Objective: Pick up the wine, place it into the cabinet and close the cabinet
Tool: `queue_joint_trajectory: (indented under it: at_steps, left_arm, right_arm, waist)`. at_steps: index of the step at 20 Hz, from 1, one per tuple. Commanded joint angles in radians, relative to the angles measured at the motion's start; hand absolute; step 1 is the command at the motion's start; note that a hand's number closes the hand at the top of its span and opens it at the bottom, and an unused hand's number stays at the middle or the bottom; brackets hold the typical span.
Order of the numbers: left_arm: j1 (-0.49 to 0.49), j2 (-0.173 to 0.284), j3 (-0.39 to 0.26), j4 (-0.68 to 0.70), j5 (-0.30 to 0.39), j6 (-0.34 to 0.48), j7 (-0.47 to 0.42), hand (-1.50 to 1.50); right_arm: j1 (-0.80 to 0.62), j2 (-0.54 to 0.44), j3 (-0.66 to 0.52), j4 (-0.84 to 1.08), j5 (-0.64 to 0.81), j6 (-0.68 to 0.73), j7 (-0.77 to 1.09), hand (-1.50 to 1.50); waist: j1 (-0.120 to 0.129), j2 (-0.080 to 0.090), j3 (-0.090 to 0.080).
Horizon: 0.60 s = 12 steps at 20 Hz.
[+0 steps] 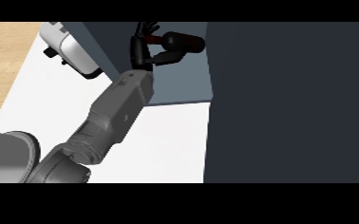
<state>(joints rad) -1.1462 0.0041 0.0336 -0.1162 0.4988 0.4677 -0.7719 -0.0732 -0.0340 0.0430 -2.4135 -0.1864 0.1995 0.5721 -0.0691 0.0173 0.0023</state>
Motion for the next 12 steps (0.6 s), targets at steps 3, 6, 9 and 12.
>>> queue_joint_trajectory:
  at_steps: [3,6,9,12]
  left_arm:
    - [0.011,0.002,-0.011,0.04,-0.027,0.035,0.0,-1.5]
    - [0.029,0.017,-0.024,0.053,-0.048,0.056,-0.019,-1.5]
    - [0.035,0.008,-0.017,0.048,-0.048,0.072,-0.038,-1.5]
    - [0.054,0.052,0.007,0.035,-0.031,0.019,-0.034,-1.5]
  right_arm:
    - [-0.028,0.009,0.026,-0.085,-0.027,-0.036,0.078,-1.5]
    - [0.007,-0.007,-0.013,-0.077,-0.061,-0.005,0.032,-1.5]
    - [-0.045,-0.004,-0.007,-0.036,-0.046,-0.02,0.045,-1.5]
    - [0.012,0.005,0.027,-0.071,-0.013,-0.006,0.02,-1.5]
  waist:
    - [-0.004,0.007,-0.004]
    - [-0.011,0.01,-0.003]
    - [-0.008,0.013,-0.004]
    - [-0.003,0.008,-0.004]
